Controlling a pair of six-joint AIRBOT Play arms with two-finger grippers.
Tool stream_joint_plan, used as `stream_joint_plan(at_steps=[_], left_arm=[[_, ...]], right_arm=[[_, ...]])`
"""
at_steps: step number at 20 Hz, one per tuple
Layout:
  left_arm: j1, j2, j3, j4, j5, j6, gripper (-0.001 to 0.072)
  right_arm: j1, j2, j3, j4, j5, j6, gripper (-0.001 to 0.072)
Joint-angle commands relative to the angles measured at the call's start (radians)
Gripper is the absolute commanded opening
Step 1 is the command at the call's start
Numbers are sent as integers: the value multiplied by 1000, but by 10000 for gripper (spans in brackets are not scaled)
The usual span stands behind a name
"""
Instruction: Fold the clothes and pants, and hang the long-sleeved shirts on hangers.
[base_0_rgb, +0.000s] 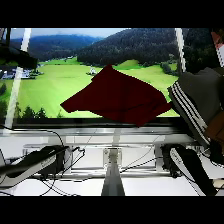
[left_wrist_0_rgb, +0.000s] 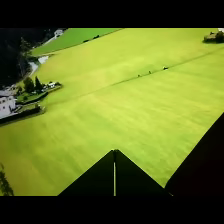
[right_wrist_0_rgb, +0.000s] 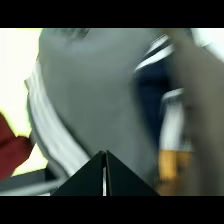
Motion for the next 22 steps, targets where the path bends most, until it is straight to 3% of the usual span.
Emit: stream_joint_plan(at_steps=[1,3,4,5,6,7,8,11,13,14,16,20,22], left_arm=[[1,1,0,-127,0,-5,11],[0,1,0,-209,0,-5,11],[0,1,0,-243,0,-5,12],[0,0,0,-263,0,-5,25],[0,-3,0,-270,0,-5,156],[0,-10,0,-269,-2,-6,468],[0,-19,0,-269,-1,-22,641],[0,-68,0,-269,-13,-61,647],[0,-110,0,-269,-38,-81,647],[0,-133,0,-269,-49,-83,646],[5,-171,0,-265,-53,-83,645],[48,-227,-1,-258,-58,-87,643],[86,-245,-15,-259,-90,-90,643]], right_arm=[[1,-55,-263,134,-43,-62,9],[1,-65,-451,232,-115,-59,9],[1,-65,-529,277,-180,-13,10],[1,-66,-600,319,-267,73,55],[1,-66,-650,356,-351,146,240],[1,-67,-690,405,-438,207,409],[1,-73,-714,460,-505,230,429],[1,-132,-732,571,-603,244,434],[1,-189,-732,601,-621,244,429],[1,-211,-731,613,-648,241,350],[1,-221,-724,627,-678,234,17],[2,-214,-600,632,-571,14,10],[2,-185,-517,631,-496,-45,11]])
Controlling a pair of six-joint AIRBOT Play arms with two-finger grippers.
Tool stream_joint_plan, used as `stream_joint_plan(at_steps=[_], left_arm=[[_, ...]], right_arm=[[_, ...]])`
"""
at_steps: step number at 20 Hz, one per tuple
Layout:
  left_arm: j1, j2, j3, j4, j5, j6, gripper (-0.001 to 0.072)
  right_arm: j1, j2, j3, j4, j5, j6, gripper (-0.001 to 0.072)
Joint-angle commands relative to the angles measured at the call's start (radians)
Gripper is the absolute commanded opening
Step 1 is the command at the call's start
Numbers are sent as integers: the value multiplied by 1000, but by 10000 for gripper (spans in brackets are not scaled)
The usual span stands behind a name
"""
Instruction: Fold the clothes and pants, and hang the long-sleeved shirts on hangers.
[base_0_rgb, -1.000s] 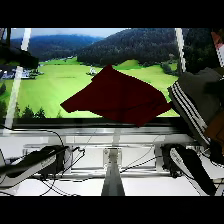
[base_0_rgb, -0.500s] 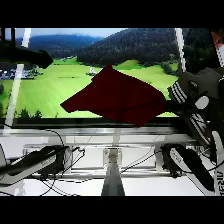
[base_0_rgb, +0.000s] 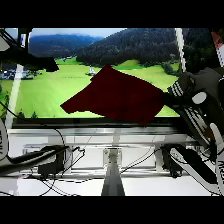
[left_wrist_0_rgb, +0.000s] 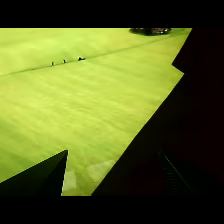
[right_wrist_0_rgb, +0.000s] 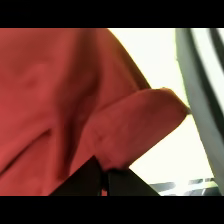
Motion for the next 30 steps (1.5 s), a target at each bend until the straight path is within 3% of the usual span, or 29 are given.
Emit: stream_joint_plan(at_steps=[1,5,8,12,16,18,21,22,23,24,25,30], left_arm=[[60,-32,-36,2,-43,-7,643],[159,-29,-251,-52,-83,11,642],[223,-29,-459,-254,-90,149,642],[241,-32,-643,-270,32,206,642],[221,-33,-694,-296,174,242,638],[214,-42,-694,-314,217,242,542],[191,-80,-694,-315,237,242,533],[180,-96,-693,-315,238,242,453],[169,-112,-693,-319,240,242,292],[161,-121,-692,-333,241,242,62],[157,-123,-688,-357,241,243,12],[161,-98,-415,-416,118,249,10]], right_arm=[[1,37,128,11,111,-126,11],[1,111,200,11,129,-133,11],[1,119,200,12,145,-132,11],[1,119,200,12,147,-133,11],[1,119,200,14,146,-132,11],[1,119,200,17,146,-132,11],[1,119,200,43,146,-132,11],[1,119,200,47,146,-132,11],[1,119,200,49,146,-132,11],[1,119,200,51,146,-132,11],[1,119,200,52,146,-132,12],[1,121,270,52,181,-241,11]])
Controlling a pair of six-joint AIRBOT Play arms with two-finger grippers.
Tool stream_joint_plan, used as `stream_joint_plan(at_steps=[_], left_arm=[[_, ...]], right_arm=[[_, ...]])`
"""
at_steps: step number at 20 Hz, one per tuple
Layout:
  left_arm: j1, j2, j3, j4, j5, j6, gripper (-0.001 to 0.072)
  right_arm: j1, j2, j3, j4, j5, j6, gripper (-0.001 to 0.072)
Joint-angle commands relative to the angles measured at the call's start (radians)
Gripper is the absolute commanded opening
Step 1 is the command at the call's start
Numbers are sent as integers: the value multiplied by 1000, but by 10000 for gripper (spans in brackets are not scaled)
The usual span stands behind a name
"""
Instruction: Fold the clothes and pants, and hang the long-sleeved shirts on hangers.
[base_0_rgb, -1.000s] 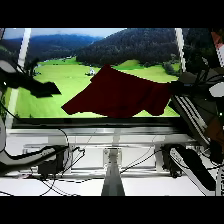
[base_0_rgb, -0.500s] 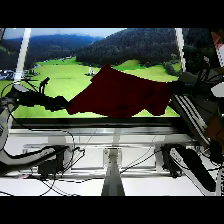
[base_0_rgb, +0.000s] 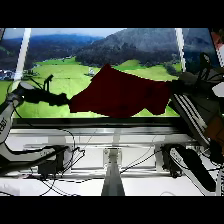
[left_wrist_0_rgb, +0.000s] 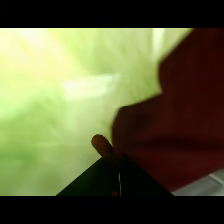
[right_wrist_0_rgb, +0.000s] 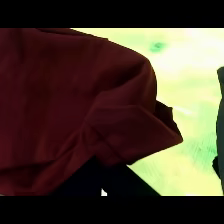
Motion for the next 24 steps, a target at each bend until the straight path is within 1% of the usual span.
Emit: stream_joint_plan(at_steps=[1,2,4,5,7,10,12,13,17,19,20,22,23,24], left_arm=[[-1,34,245,-68,-116,-1,10],[-1,54,348,-69,-116,-10,10],[0,101,572,-68,-76,-39,9],[2,126,665,-68,-40,-39,9],[9,185,806,-68,67,-48,9],[31,302,861,-56,254,-69,9],[56,372,861,-31,300,-69,9],[70,401,861,-18,299,-70,9],[139,509,861,63,299,-122,9],[170,557,860,141,291,-127,9],[182,573,860,203,277,-155,9],[190,573,860,349,198,-216,9],[190,558,855,399,133,-240,9],[190,533,841,408,66,-241,10]], right_arm=[[1,1,76,-18,28,-108,11],[1,1,114,-54,37,-136,11],[0,1,181,-146,54,-139,11],[0,1,213,-182,70,-139,11],[0,5,257,-203,96,-139,11],[0,15,307,-202,130,-139,11],[0,34,343,-195,131,-139,11],[0,46,362,-177,130,-139,11],[0,134,452,-58,135,-139,10],[0,190,476,41,149,-164,10],[0,214,477,91,157,-179,10],[0,231,477,167,214,-175,10],[0,228,476,197,259,-174,10],[1,223,469,220,295,-173,11]])
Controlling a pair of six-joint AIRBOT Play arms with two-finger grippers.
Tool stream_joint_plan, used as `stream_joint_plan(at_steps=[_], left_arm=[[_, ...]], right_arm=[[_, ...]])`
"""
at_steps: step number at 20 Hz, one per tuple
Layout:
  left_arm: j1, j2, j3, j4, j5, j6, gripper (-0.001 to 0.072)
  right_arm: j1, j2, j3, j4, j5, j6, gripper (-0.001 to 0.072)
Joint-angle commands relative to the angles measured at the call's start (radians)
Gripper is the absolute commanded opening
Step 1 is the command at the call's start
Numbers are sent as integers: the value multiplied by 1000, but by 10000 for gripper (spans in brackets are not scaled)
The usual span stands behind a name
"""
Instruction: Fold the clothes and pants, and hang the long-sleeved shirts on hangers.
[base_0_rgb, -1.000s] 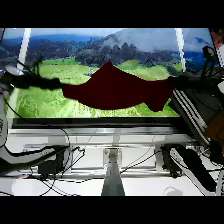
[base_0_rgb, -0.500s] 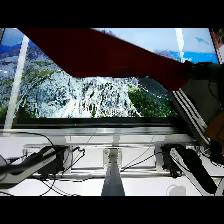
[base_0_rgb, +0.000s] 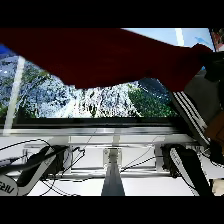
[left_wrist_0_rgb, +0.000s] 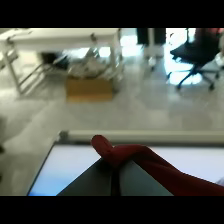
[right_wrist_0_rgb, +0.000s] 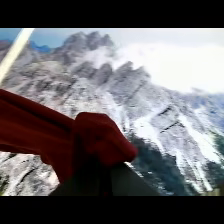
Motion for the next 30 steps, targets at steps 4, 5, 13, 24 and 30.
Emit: stream_joint_plan(at_steps=[4,5,13,24,30], left_arm=[[2,-164,-171,-12,-237,-51,10],[-11,-211,-216,-55,-237,-39,10],[-167,-587,-310,-176,-112,-27,10],[-277,-672,-342,-280,-382,-46,703],[-430,-647,-724,-505,-359,45,557]], right_arm=[[1,16,-139,124,31,-5,10],[1,15,-200,122,-21,-5,10],[1,-74,-632,115,-781,-5,11],[1,-237,-632,115,-747,-6,11],[1,-237,-632,114,-705,-6,11]])
